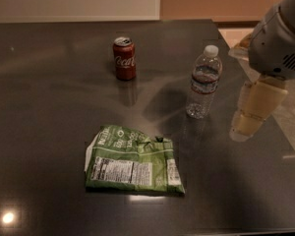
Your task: Move green jalapeno chip bag near water bottle
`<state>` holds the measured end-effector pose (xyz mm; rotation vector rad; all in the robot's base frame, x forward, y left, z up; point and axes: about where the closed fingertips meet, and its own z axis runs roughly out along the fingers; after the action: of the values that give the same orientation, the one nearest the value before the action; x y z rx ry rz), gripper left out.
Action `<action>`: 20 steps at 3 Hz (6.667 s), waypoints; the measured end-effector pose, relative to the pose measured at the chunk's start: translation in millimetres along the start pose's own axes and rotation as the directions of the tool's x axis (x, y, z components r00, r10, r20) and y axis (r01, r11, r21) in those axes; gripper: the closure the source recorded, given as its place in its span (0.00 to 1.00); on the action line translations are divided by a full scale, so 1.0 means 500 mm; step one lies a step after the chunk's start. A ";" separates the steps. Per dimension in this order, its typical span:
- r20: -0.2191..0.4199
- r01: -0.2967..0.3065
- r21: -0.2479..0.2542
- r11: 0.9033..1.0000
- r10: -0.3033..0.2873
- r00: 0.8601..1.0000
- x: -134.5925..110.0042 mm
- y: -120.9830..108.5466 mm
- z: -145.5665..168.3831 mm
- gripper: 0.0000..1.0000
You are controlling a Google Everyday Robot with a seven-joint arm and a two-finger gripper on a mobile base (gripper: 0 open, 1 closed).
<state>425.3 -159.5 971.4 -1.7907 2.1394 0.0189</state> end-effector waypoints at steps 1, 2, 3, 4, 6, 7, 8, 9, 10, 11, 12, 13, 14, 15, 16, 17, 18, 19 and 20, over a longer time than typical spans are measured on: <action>0.001 0.003 -0.033 0.999 -0.003 1.000 -0.050 0.043 0.033 0.00; 0.010 0.002 -0.068 0.998 -0.002 1.000 -0.083 0.082 0.061 0.00; 0.028 0.012 -0.081 0.997 -0.010 1.000 -0.101 0.112 0.089 0.00; 0.059 0.026 -0.092 0.995 -0.021 0.998 -0.110 0.130 0.133 0.00; 0.093 0.023 -0.131 0.991 -0.011 0.996 -0.097 0.153 0.227 0.00; 0.108 0.010 -0.144 0.990 0.006 0.994 -0.089 0.162 0.259 0.00; 0.123 -0.014 -0.156 0.988 0.033 0.992 -0.092 0.170 0.283 0.17; 0.134 -0.036 -0.175 0.984 0.060 0.989 -0.105 0.178 0.292 0.39; 0.152 -0.046 -0.195 0.980 0.077 0.985 -0.123 0.182 0.285 0.62; 0.157 -0.070 -0.189 0.980 0.100 0.982 -0.126 0.171 0.260 0.85; 0.150 -0.099 -0.161 0.982 0.123 0.981 -0.116 0.154 0.226 1.00; 0.107 -0.144 -0.129 0.981 0.158 0.982 -0.083 0.133 0.186 1.00; 0.053 -0.193 -0.109 0.975 0.199 0.978 -0.038 0.113 0.152 1.00; -0.002 -0.243 -0.088 0.966 0.244 0.970 0.011 0.097 0.126 1.00; -0.048 -0.290 -0.060 0.955 0.287 0.957 0.061 0.078 0.114 0.84; -0.067 -0.318 -0.043 0.947 0.315 0.947 0.102 0.053 0.120 0.59; -0.061 -0.323 -0.040 0.946 0.320 0.945 0.119 0.030 0.134 0.36; -0.060 -0.322 -0.037 0.946 0.320 0.946 0.118 0.030 0.131 0.13; -0.059 -0.321 -0.034 0.947 0.319 0.946 0.116 0.031 0.129 0.00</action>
Offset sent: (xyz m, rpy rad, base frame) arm -0.0392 0.0785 -0.0520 0.0370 0.1308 0.0318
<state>418.8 -196.9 891.9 -1.4600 2.4629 0.0993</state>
